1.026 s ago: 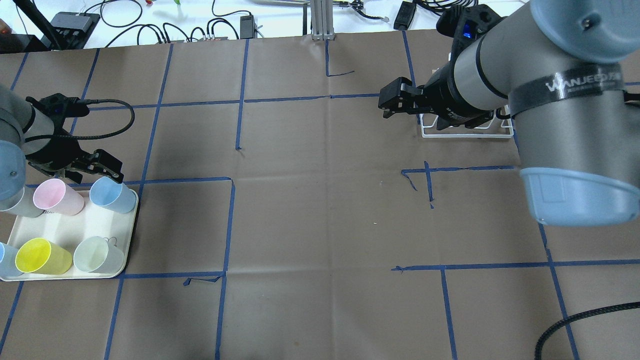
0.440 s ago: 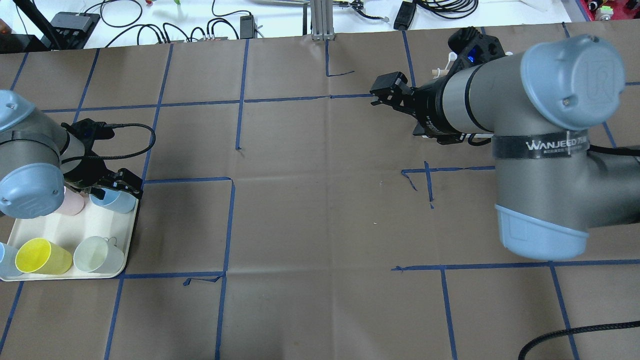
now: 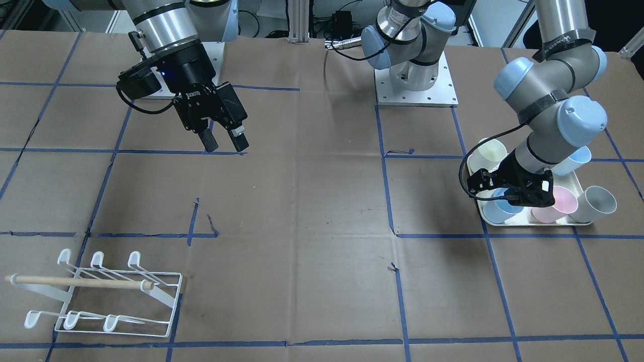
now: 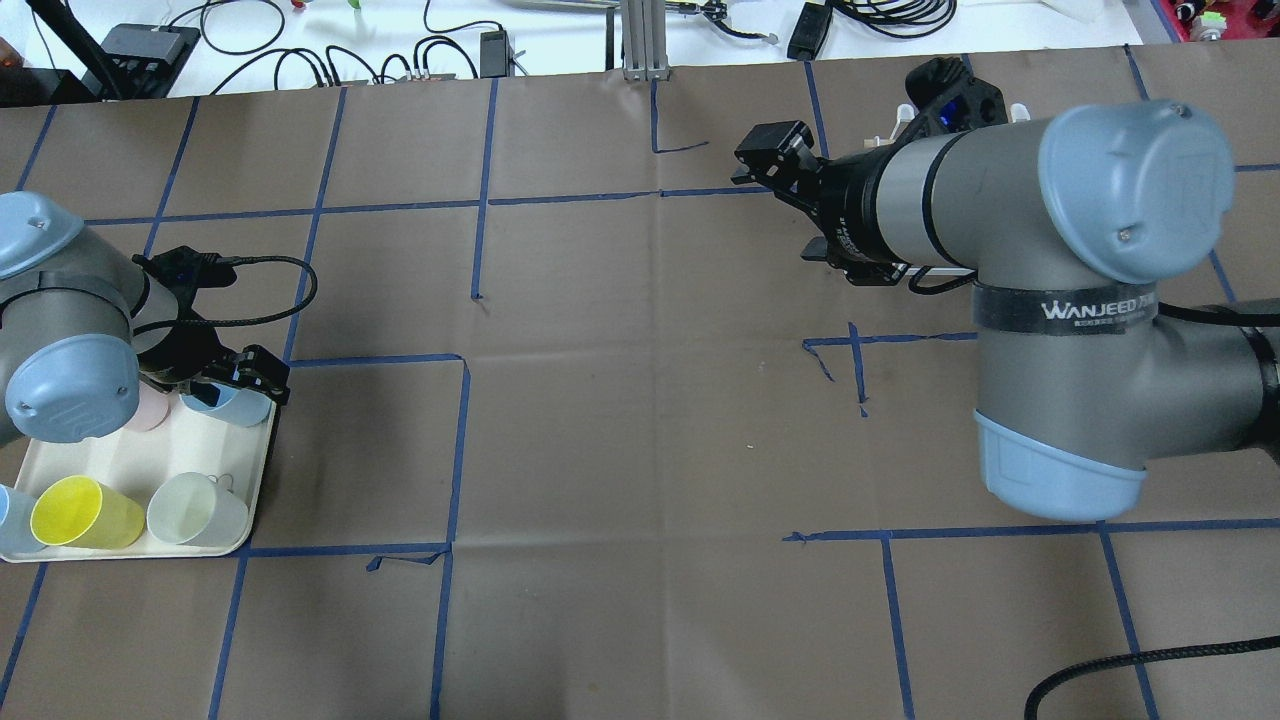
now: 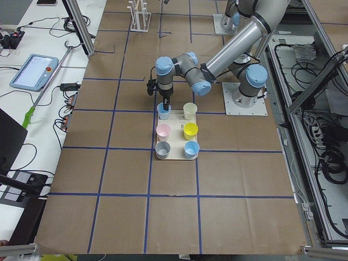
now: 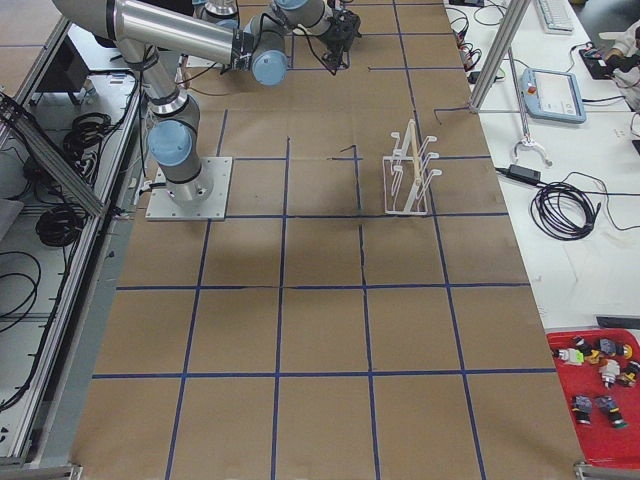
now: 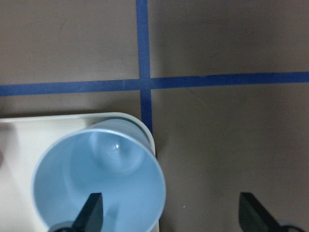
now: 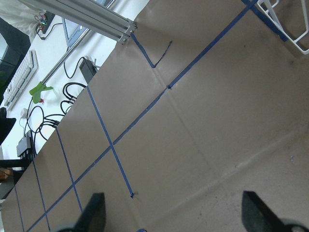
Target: Transfer IKEA cup to right arm and place on rack
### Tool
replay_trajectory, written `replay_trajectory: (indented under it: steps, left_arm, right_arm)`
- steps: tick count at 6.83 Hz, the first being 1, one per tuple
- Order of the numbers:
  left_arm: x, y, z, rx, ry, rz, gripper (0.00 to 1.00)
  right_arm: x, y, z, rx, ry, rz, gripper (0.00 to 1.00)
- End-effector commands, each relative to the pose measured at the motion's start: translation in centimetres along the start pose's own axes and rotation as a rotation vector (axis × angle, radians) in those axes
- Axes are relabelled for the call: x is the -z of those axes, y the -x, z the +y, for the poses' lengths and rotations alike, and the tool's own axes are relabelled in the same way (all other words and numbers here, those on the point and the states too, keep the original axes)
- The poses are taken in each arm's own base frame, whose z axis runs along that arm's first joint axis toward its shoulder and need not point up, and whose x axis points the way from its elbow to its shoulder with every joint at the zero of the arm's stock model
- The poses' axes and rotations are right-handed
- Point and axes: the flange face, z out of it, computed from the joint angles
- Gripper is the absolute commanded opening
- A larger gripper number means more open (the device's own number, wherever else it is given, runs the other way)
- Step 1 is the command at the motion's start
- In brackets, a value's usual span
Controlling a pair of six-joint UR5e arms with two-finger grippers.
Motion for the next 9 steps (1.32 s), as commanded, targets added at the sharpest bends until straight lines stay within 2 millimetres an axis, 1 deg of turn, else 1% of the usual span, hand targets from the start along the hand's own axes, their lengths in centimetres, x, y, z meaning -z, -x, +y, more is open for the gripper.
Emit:
replay_trajectory:
  steps: [1, 2, 3, 4, 5, 6, 7, 8, 9]
  left_arm:
    - [0.2, 0.1, -0.2, -0.007, -0.004, -0.004, 0.48]
    - [0.2, 0.2, -0.2, -0.006, -0.002, -0.007, 0.22]
    - [0.2, 0.3, -0.2, -0.003, -0.002, -0.007, 0.01]
    - [0.9, 0.5, -0.6, -0.004, -0.015, -0.018, 0.00]
    - [2.6, 0.9, -1.3, -0.003, -0.043, -0.041, 0.00]
    - [4.9, 1.5, -2.0, -0.001, -0.060, -0.079, 0.00]
    - [7.1, 1.8, -2.9, -0.004, -0.054, -0.077, 0.00]
    - [10.1, 2.2, -4.0, -0.007, -0.039, -0.069, 0.00]
    - [13.8, 2.5, -5.0, -0.007, -0.030, -0.057, 0.00]
  right_arm:
    - [-0.5, -1.4, 1.0, -0.094, -0.043, -0.083, 0.98]
    - [-1.5, -3.4, 3.0, -0.161, -0.023, -0.183, 0.98]
    - [-3.0, -5.3, 4.0, -0.179, -0.038, -0.243, 0.98]
    - [-4.4, -5.6, 3.9, -0.207, -0.038, -0.257, 0.99]
    - [-5.1, -5.9, 3.9, -0.246, -0.034, -0.266, 0.99]
    - [-5.4, -5.9, 4.0, -0.246, -0.028, -0.268, 0.99]
    - [-5.5, -5.9, 4.2, -0.245, -0.005, -0.274, 0.99]
    - [-5.5, -5.8, 4.3, -0.242, -0.003, -0.275, 0.99]
    - [-5.7, -5.9, 4.3, -0.244, 0.000, -0.270, 0.99]
